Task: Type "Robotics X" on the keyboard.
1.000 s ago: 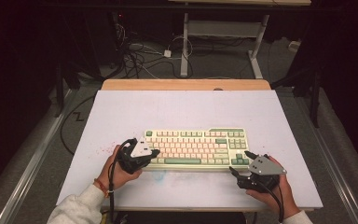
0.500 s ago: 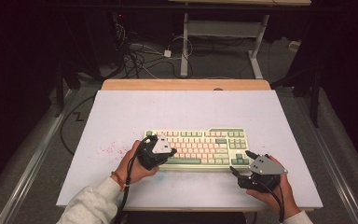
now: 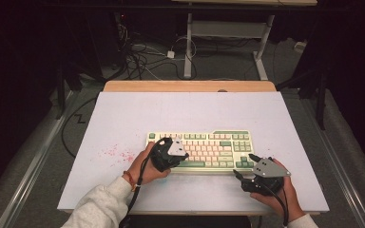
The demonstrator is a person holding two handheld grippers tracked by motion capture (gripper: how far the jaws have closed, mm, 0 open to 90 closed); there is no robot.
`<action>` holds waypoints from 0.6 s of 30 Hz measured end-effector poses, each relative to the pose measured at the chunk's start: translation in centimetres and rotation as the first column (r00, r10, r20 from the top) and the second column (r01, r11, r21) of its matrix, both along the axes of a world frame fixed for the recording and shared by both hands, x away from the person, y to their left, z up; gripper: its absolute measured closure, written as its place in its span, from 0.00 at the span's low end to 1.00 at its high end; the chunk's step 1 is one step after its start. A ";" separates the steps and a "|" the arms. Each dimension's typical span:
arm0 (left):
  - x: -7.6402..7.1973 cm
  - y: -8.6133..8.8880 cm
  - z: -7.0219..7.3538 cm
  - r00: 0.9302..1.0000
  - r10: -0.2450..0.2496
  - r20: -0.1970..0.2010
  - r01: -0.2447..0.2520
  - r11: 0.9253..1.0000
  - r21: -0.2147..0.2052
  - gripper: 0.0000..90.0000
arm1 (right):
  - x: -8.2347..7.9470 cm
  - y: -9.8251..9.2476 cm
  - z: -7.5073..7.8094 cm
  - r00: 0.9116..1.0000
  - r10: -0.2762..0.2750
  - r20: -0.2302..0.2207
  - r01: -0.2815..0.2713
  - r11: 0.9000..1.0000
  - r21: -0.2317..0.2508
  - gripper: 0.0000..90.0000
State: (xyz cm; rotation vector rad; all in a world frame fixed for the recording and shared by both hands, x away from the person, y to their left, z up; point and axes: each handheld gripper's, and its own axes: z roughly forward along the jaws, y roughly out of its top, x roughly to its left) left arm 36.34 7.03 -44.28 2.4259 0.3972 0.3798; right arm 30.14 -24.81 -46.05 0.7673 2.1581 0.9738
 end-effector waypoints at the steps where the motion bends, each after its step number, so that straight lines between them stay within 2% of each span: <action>1: 0.0 -0.1 -0.1 1.000 -0.001 -0.001 0.001 1.000 0.006 0.97 | 0.0 0.0 0.0 1.000 -0.001 -0.002 0.001 1.000 0.002 0.28; 6: 0.0 -0.6 -0.9 1.000 -0.011 -0.011 0.011 0.999 0.038 0.97 | 0.0 0.1 -0.1 1.000 0.008 -0.005 -0.008 1.000 -0.004 0.28; 13: -0.2 -0.5 -0.6 1.000 -0.011 -0.003 0.011 1.000 0.021 0.97 | 0.0 0.1 -0.1 1.000 0.011 -0.008 -0.011 1.000 -0.008 0.28; 18: -0.6 -0.7 -0.6 1.000 -0.028 -0.005 0.028 0.999 0.031 0.96 | -0.1 0.1 -0.1 1.000 0.011 -0.006 -0.011 1.000 -0.009 0.28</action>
